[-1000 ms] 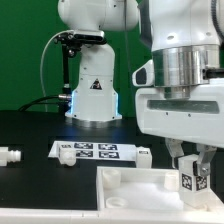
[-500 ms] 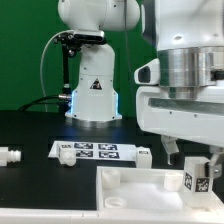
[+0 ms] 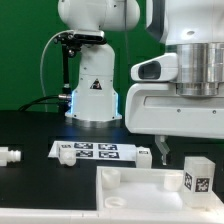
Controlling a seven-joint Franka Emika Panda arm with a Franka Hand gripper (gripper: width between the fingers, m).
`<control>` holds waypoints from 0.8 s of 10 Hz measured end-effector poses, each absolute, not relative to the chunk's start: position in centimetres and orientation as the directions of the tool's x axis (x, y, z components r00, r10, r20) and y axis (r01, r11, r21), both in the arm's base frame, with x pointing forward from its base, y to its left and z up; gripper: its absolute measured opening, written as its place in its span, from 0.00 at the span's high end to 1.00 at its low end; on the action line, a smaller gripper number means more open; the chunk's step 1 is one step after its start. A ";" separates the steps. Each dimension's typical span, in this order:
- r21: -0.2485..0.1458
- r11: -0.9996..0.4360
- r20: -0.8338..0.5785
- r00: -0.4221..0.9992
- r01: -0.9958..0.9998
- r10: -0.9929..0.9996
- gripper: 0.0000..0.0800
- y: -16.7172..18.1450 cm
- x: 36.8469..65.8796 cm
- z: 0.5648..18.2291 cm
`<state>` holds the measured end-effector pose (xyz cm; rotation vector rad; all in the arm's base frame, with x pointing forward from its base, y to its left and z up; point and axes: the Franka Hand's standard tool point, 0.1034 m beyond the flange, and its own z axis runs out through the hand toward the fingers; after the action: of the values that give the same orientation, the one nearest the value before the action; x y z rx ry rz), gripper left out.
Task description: Assemble square table
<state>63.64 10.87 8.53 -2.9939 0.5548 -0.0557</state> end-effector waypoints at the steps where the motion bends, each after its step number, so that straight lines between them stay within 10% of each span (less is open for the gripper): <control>1: -0.081 -0.983 0.049 0.985 -0.162 -0.166 0.19 11.1 63.8 8.4; 6: -0.085 -0.976 0.046 0.978 -0.199 -0.203 0.65 11.1 63.8 8.2; 8: -0.092 -0.925 0.031 0.927 -0.370 -0.374 0.64 11.1 63.8 8.2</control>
Offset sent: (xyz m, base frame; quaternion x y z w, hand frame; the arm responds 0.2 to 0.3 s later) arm 0.0000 0.0000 0.0000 0.0000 0.0000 0.0650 0.9979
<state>63.76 11.10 8.22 -3.0005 0.5800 -0.0727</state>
